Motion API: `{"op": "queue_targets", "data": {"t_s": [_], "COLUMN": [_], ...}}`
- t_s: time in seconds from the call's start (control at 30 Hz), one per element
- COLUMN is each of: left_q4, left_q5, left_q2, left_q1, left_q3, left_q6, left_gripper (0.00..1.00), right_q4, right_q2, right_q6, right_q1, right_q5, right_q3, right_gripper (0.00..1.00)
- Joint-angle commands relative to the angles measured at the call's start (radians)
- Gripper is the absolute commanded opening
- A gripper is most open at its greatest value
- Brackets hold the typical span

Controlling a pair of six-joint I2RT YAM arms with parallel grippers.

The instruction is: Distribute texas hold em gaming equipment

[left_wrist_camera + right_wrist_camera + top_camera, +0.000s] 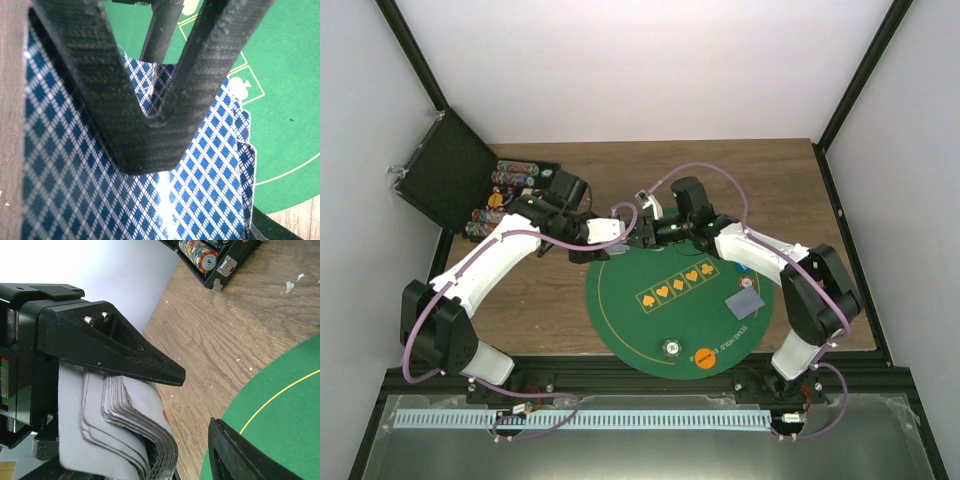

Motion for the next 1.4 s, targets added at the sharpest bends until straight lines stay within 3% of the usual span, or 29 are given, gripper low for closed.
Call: {"op": "queue_targets", "data": {"t_s": [0.0, 0.27, 0.67, 0.87, 1.03, 1.3, 1.37], "left_q4": [-0.001, 0.005, 0.009, 0.014, 0.020, 0.026, 0.029], "left_q5": [0.043, 0.043, 0.038, 0.039, 0.041, 0.043, 0.043], "left_q2": [-0.008, -0.007, -0.006, -0.007, -0.005, -0.005, -0.005], "left_q1": [-0.002, 0.003, 0.007, 0.011, 0.013, 0.023, 0.029], "left_q3": [-0.008, -0.008, -0.012, -0.021, -0.026, -0.033, -0.037], "left_q6": [0.022, 0.018, 0.018, 0.016, 0.017, 0.012, 0.011], "left_gripper": [0.52, 0.53, 0.53, 0.53, 0.52, 0.52, 0.52], "right_q4": [-0.042, -0.060, -0.124, -0.157, -0.185, -0.261, -0.287], "right_q2": [-0.038, -0.059, -0.095, -0.108, -0.113, -0.121, -0.135], "right_q6": [-0.027, -0.038, -0.063, -0.066, -0.073, -0.103, -0.115], "right_q1": [-0.017, -0.017, -0.017, -0.018, -0.017, -0.022, -0.027], "right_q5": [0.058, 0.058, 0.102, 0.118, 0.133, 0.146, 0.154], "right_q3": [0.035, 0.037, 0.054, 0.062, 0.072, 0.112, 0.121], "right_gripper": [0.52, 0.37, 0.39, 0.28, 0.26, 0.02, 0.01]}}
